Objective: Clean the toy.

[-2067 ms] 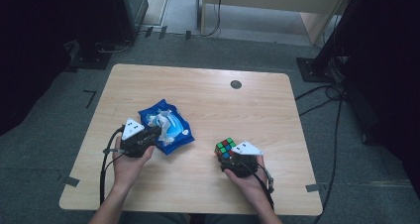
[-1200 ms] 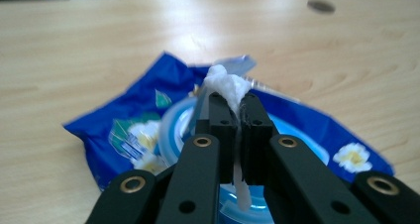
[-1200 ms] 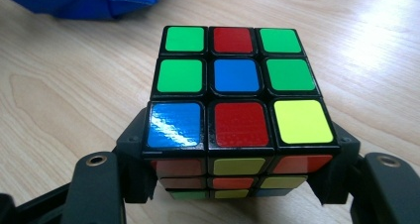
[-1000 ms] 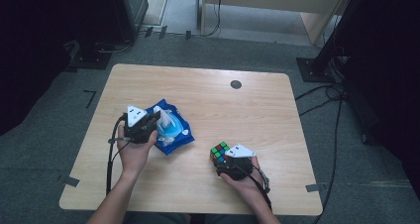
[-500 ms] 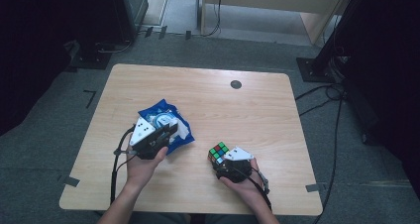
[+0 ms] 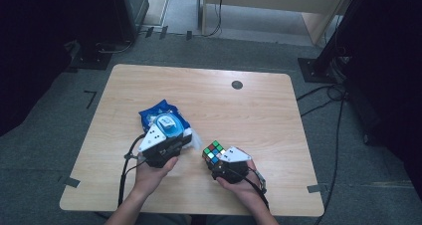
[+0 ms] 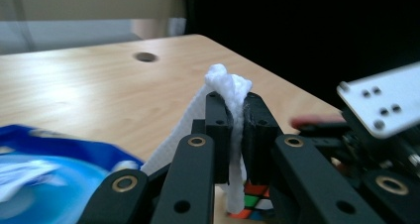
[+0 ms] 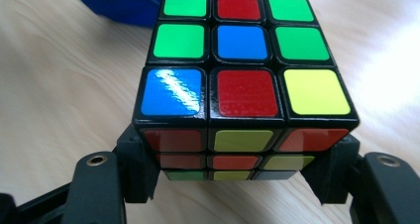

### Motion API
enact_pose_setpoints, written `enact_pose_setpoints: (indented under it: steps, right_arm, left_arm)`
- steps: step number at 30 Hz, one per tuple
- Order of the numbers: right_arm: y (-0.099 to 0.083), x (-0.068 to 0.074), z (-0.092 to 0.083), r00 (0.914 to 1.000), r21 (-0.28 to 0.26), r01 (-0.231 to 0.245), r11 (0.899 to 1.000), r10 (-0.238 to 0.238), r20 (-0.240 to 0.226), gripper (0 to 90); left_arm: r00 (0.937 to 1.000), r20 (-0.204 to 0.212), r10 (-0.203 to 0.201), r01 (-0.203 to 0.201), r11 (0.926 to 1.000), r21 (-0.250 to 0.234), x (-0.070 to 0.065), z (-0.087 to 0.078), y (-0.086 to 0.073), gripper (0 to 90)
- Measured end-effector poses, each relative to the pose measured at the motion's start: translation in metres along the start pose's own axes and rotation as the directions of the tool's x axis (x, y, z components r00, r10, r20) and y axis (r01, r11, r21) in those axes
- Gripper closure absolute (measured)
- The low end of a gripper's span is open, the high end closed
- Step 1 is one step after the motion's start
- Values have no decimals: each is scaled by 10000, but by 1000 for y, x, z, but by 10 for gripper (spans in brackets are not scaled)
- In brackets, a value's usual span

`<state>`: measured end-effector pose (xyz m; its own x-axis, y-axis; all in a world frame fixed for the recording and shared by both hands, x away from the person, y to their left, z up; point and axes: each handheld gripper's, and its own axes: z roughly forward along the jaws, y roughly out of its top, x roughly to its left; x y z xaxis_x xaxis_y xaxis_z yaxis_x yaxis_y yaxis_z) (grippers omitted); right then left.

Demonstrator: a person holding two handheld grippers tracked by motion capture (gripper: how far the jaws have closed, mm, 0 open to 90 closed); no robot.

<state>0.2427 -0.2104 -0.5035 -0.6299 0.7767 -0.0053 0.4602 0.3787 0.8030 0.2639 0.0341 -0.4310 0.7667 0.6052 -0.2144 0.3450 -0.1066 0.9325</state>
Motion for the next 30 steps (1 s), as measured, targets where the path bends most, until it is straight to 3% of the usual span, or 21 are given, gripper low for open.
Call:
enact_pose_setpoints:
  steps: [3,5,7,11,15,19,22,24,26,30]
  right_arm:
    - [9,10,-5,9992,-162,298,9994,-302,-278,347]
    - [11,15,-6,9985,-178,398,9990,-404,-378,347]
    - [13,19,-7,9978,-220,459,9987,-469,-471,347]
    - [15,21,-11,9974,-436,556,9975,-575,-426,347]
    - [14,15,-15,9986,-523,418,9978,-433,-287,347]
    - [13,10,-18,9992,-594,329,9977,-342,-216,347]
    - [13,10,-19,9989,-624,395,9973,-410,-237,347]
    - [13,11,-19,9986,-644,422,9970,-440,-281,347]
    - [14,13,-18,9982,-682,485,9965,-508,-323,347]
    - [14,20,-17,9945,-699,887,9936,-923,-494,347]
  left_arm:
    - [9963,700,507,-524,9984,233,-15,7,-2,831]
    - [9872,1224,1021,-1085,9930,473,-28,14,-4,823]
    - [9781,1457,1490,-1619,9835,811,-36,20,-7,815]
    - [9720,1998,1236,-1540,9775,1441,-36,26,-13,801]
    - [9662,2290,1186,-1571,9749,1578,-35,23,-12,741]
    - [9649,2134,1531,-1816,9759,1209,-35,18,-9,552]
    - [9646,2041,1669,-1804,9824,491,-31,9,-5,497]
    - [9704,1770,1645,-1674,9859,12,-26,4,-3,492]
    - [9763,1427,1627,-1641,9864,-20,-22,3,-2,479]
    - [9777,1167,1747,-1802,9829,380,-23,10,-5,438]
